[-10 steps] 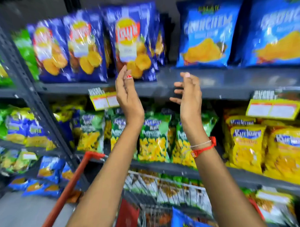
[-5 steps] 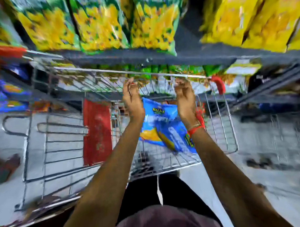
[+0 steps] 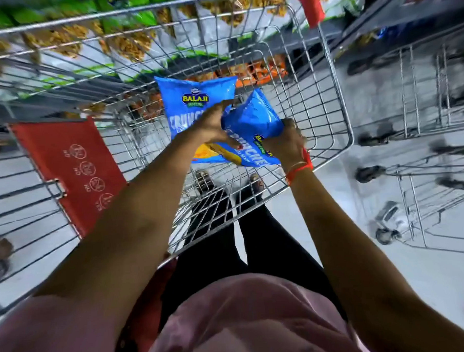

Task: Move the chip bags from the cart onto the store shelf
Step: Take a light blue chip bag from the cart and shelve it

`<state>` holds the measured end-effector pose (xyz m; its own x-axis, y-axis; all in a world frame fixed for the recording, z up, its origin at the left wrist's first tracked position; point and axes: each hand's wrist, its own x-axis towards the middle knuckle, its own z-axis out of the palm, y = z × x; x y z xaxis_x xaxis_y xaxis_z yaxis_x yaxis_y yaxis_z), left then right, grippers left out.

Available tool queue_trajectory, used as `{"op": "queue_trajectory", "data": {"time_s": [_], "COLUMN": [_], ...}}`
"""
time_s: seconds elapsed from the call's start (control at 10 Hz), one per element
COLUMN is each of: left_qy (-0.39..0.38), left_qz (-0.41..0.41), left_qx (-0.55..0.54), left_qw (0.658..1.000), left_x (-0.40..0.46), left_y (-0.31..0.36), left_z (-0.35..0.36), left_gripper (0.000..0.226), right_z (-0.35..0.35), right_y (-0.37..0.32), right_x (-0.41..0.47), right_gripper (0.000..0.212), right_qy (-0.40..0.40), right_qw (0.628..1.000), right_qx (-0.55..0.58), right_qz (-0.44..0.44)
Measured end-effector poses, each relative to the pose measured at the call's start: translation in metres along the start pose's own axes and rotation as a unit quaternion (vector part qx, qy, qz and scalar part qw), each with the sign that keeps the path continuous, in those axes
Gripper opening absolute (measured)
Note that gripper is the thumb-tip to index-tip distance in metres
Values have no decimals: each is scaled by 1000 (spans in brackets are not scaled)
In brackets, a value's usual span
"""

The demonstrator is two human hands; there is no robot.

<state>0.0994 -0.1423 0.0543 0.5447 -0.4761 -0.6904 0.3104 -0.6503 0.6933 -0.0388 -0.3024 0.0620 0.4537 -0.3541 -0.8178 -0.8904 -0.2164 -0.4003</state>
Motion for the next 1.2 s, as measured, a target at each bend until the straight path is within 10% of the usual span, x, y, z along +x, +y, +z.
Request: {"op": "queue_trajectory", "data": {"time_s": [0.1,0.4,0.7,1.0,1.2], "left_qy": [-21,-26,182,207,225], "left_qz": [5,-4,-8,24,44], "left_qx": [53,32,-158,-225,-312], "left_qw": [998,999,971,952,922], "left_x": [24,30,11,-41,-90], "left_y": [-6,-11,-35,-28,6], "left_z": [-2,-2,-37,-64,-74], "left_gripper": [109,119,50,47,26], "right_z": [-22,-34,-31,-8,-7], "right_y": [-59,-80,-96,-112,-122], "right_x": [-10,4,16,15,-7], "right_gripper": [40,60,105,138,90], "right_qy": [33,97,142,-15,-146], "right_qw": [981,968,958,933,933], "right_qx": [-185,-223,-129,180,127], "right_qz": [-48,-63,-215,-312,-305]}}
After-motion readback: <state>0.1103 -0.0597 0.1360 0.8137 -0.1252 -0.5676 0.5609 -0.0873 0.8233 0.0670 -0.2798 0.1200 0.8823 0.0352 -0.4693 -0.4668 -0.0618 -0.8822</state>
